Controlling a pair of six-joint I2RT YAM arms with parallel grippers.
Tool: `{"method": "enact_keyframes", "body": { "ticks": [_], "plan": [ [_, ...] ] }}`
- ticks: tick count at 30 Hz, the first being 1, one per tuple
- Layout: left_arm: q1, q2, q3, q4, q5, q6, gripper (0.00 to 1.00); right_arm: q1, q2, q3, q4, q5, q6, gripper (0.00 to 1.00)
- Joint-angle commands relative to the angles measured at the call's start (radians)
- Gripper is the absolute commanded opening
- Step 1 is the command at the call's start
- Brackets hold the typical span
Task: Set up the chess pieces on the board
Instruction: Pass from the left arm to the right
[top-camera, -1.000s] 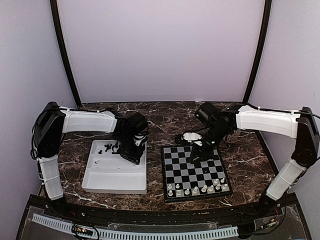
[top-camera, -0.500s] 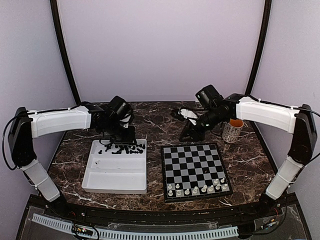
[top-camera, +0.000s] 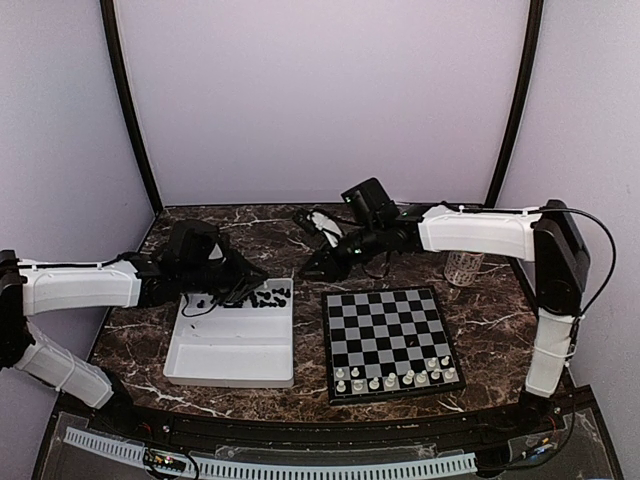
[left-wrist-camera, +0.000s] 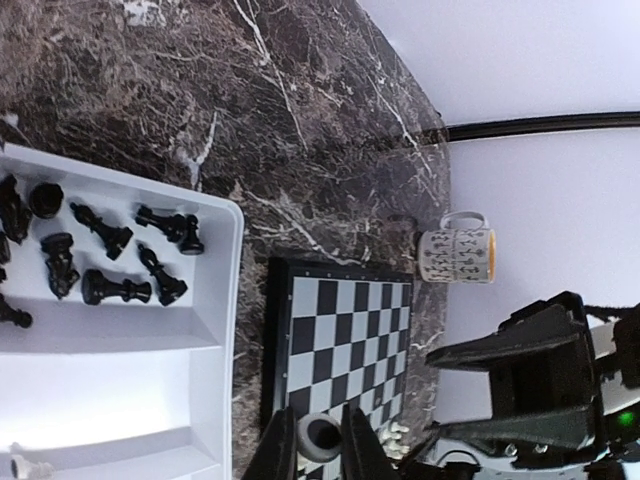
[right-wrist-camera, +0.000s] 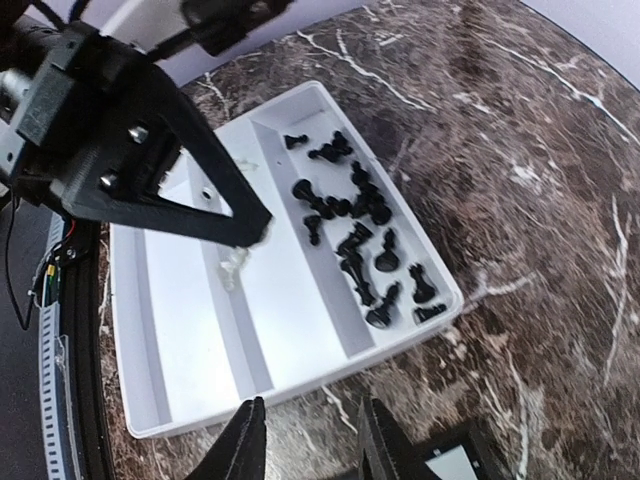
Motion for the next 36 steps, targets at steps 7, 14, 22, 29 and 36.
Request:
{"method": "enact_keyframes", "body": {
  "ticks": [7, 14, 22, 29, 36],
  "plan": [
    [0.007, -0.006, -0.109, 0.38, 0.113, -0.254, 0.15, 0.083, 0.123, 0.155, 0.054, 0.057, 0.123, 0.35],
    [0.007, -0.014, -0.115, 0.393, 0.12, -0.25, 0.15, 0.101, 0.149, 0.18, 0.051, 0.043, 0.147, 0.35],
    [0.007, 0.002, -0.12, 0.415, 0.146, -0.251, 0.15, 0.105, 0.168, 0.201, 0.049, 0.025, 0.152, 0.21],
    [0.007, -0.001, -0.117, 0.385, 0.136, -0.226, 0.15, 0.105, 0.156, 0.194, 0.045, 0.027, 0.145, 0.06],
    [0.008, -0.005, -0.064, 0.265, 0.118, -0.108, 0.38, 0.095, 0.118, 0.153, -0.014, 0.033, 0.078, 0.0]
  ]
}}
